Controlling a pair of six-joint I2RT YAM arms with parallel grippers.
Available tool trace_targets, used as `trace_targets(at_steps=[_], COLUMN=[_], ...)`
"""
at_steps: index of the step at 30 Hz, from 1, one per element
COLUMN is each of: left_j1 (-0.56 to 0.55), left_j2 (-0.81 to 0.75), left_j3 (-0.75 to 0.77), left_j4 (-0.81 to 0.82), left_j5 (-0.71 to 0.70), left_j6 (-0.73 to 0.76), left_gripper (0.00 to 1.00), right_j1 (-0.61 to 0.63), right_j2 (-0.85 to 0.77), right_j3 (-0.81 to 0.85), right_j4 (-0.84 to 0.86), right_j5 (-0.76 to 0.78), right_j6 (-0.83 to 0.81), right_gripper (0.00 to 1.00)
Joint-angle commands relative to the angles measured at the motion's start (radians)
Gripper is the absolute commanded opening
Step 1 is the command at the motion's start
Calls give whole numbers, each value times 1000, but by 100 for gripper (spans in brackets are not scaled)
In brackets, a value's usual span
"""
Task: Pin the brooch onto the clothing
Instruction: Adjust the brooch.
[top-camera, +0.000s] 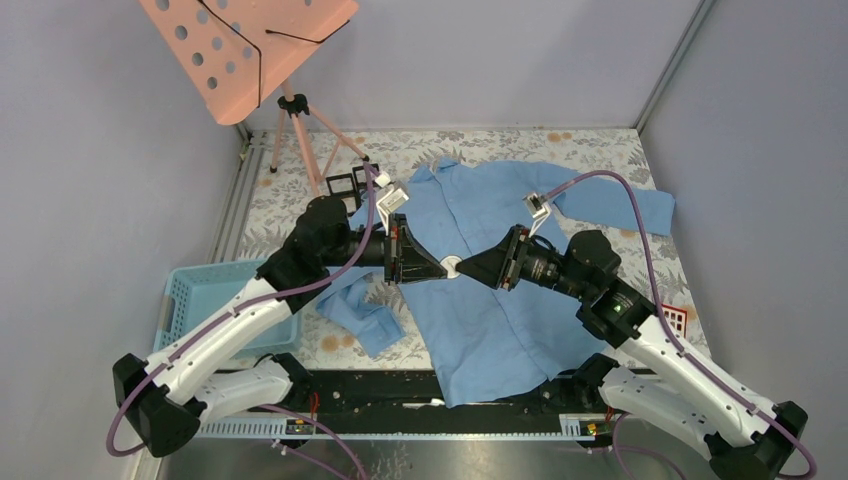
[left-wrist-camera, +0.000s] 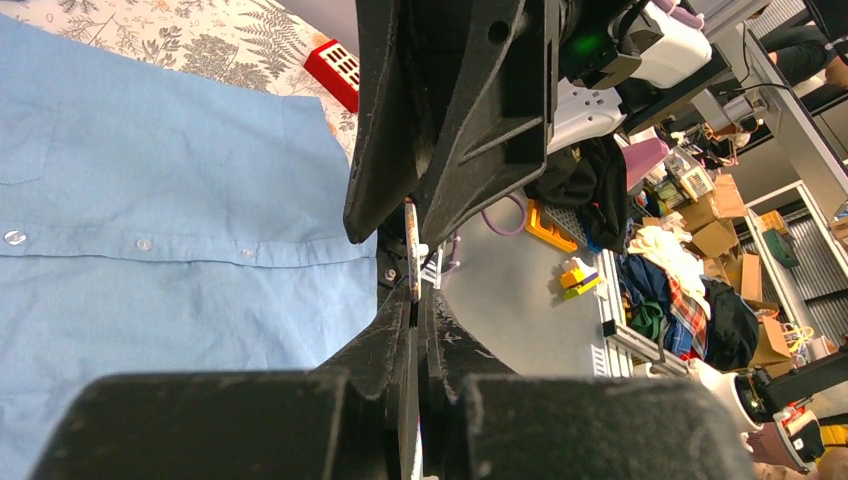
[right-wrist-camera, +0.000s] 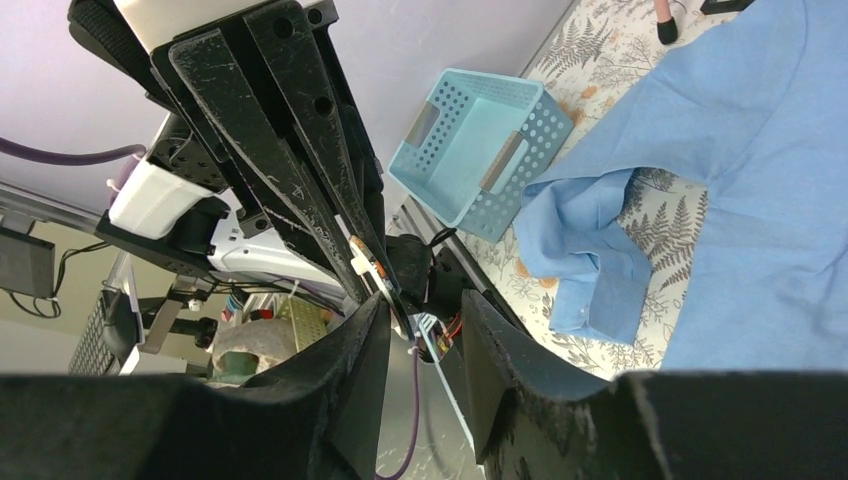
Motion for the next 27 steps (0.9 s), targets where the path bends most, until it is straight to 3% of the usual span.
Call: trace_targets(at_steps=[1, 6, 14, 27], left_j1=[0, -1, 0, 0], left_j2=[1, 1, 20, 9], left_j3=[-3, -3, 12, 3], left_j4=[84, 69, 17, 47], left_j5=[67, 33, -4, 29], left_j6=[5, 16, 27, 8], left_gripper=[0, 0, 0, 0], right_j1=[9, 11, 11, 12], right_j2=[15, 9, -12, 36], right_j3=[47, 24, 10, 15], right_j4=[-54, 6, 66, 83], right_j5=[49, 21, -29, -126], right_j6=[-49, -25, -2, 8], right_gripper=[39, 39, 53, 46])
